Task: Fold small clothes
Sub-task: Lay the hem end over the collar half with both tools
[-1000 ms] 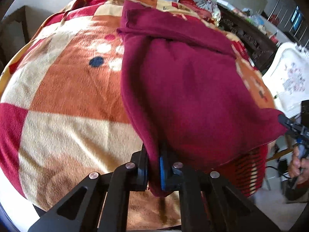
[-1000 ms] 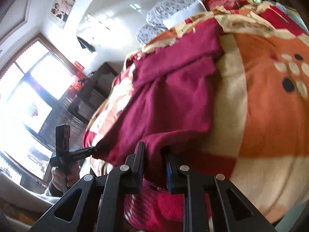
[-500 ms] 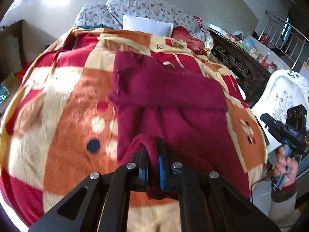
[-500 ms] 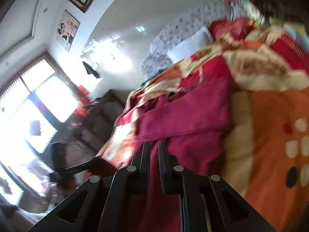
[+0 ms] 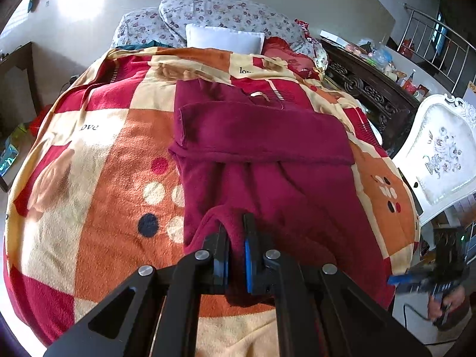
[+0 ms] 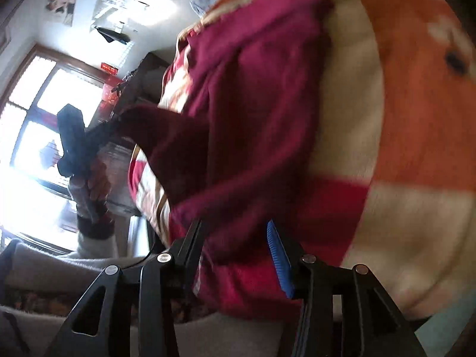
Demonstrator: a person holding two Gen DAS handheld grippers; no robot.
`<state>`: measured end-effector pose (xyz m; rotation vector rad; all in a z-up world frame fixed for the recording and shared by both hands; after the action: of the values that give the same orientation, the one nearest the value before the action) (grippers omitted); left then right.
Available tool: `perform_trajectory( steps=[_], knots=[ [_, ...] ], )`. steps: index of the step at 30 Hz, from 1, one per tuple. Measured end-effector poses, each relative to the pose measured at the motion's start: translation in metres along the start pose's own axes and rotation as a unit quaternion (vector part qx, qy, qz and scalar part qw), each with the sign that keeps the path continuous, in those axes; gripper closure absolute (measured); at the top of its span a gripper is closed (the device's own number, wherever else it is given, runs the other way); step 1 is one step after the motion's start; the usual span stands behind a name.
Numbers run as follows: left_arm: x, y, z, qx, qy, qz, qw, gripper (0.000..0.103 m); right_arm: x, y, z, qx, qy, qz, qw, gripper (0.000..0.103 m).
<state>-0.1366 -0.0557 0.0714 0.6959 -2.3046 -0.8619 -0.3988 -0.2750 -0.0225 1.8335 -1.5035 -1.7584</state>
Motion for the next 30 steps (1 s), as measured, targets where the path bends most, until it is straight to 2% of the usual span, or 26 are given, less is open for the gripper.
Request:
perform_trajectory(
  steps=[6,7,9,12,15,19,22,27,30],
  knots=[
    [0.003,0.0,0.005,-0.002,-0.001,-0.008,1.0,0.096,-0.009,-0.033,-0.008,0.01,-0.011,-0.061,0.998,0.054],
    [0.002,0.0,0.006,-0.002,-0.001,-0.009,1.0,0.096,-0.01,-0.038,-0.012,0.017,-0.008,-0.059,0.998,0.057],
    [0.0,0.0,0.007,-0.005,0.001,-0.011,0.9999,0.096,-0.015,-0.04,-0.021,0.029,0.001,-0.052,0.998,0.083],
    [-0.006,0.001,0.011,-0.009,0.007,-0.013,0.9999,0.096,-0.023,-0.019,-0.035,0.074,0.009,-0.081,0.994,0.09],
    [-0.01,0.003,0.011,-0.008,0.016,-0.006,0.9998,0.096,-0.034,0.004,-0.048,0.112,0.022,-0.088,0.99,0.091],
    [-0.013,0.004,-0.003,0.003,0.02,-0.003,0.9998,0.096,-0.047,0.027,-0.083,0.168,0.041,-0.097,0.98,0.091],
    [-0.014,0.002,-0.021,0.017,0.022,0.001,0.9996,0.096,-0.054,0.035,-0.121,0.203,0.063,-0.078,0.974,0.092],
    [-0.021,-0.01,-0.067,0.036,0.024,-0.005,0.999,0.096,-0.054,0.044,-0.194,0.246,0.064,-0.058,0.965,0.092],
    [-0.031,-0.027,-0.099,0.041,0.03,-0.018,0.9985,0.096,-0.04,0.048,-0.238,0.263,0.045,-0.042,0.963,0.093]
  ],
)
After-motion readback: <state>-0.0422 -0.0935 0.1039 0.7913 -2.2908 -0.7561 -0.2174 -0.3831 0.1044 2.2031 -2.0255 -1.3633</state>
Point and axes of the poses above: each gripper's, at about its wrist camera, not at the fingertips, and y roughly against the way its jaws point, x to its right, z to its underside, the point moved 6 cm from there along -y, roughly the way its jaws point, and after that the axes turned 7 degrees about z, right-handed, at the moved point
